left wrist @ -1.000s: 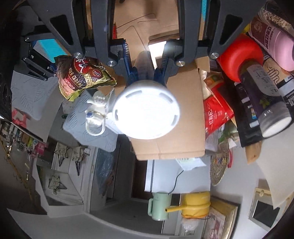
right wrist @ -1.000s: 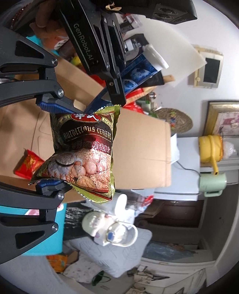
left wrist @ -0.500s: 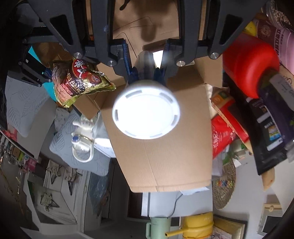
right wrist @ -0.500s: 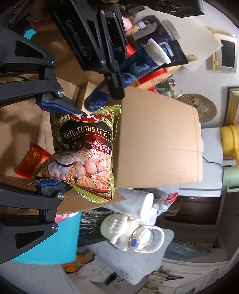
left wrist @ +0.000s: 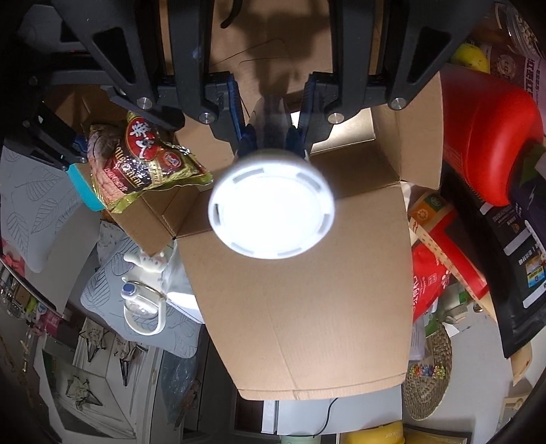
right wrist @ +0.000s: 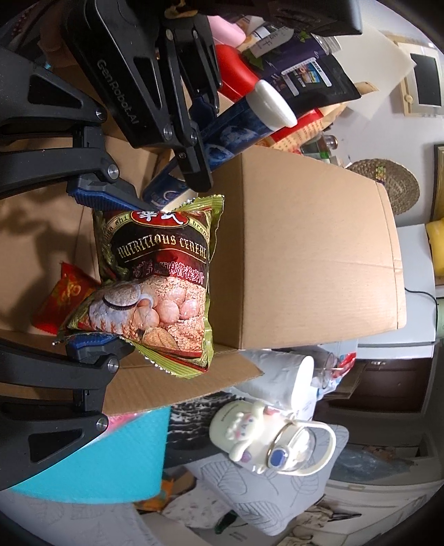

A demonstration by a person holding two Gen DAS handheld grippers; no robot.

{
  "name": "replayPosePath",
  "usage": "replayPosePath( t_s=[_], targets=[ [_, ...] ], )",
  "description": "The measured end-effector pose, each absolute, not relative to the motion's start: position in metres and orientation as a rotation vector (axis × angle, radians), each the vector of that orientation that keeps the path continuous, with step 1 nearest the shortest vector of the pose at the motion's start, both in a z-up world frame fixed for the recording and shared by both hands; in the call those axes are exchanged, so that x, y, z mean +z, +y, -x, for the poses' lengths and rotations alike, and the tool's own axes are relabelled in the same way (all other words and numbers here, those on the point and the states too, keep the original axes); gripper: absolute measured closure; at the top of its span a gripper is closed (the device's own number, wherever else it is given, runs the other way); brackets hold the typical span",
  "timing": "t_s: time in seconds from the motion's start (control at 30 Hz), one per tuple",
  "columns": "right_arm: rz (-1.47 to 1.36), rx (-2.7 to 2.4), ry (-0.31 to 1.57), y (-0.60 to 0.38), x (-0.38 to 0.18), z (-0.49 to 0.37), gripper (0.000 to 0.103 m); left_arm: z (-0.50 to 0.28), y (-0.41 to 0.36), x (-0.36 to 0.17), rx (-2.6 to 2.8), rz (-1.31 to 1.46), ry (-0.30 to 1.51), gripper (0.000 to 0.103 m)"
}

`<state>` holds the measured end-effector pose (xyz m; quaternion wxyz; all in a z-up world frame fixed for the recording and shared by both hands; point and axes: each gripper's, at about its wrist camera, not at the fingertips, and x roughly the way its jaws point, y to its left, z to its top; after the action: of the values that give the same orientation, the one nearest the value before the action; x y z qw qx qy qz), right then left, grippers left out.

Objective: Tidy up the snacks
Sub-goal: 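Lower the cereal bag into the box and open the right tool while the left tool lowers the tube, then open the left tool to stand the blue tube inside the box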

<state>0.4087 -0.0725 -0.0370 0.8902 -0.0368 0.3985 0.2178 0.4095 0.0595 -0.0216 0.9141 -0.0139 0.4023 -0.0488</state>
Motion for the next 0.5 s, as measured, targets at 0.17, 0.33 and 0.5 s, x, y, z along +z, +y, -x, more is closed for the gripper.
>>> replayPosePath(
  t_s=[0.17, 0.33, 0.5],
  targets=[
    [0.069, 0.445, 0.842, -0.073, -0.038, -0.41, 0.043, -0.413, 0.06, -0.024, -0.098, 0.032, 0.85, 0.075],
    [0.082, 0.433, 0.84, -0.072, -0.037, -0.409, 0.038, -0.419, 0.062, -0.032, -0.078, 0.047, 0.908, 0.074],
    [0.098, 0.414, 0.828, -0.073, -0.034, -0.406, 0.038, -0.416, 0.059, -0.03, -0.034, 0.009, 0.903, 0.064]
  ],
)
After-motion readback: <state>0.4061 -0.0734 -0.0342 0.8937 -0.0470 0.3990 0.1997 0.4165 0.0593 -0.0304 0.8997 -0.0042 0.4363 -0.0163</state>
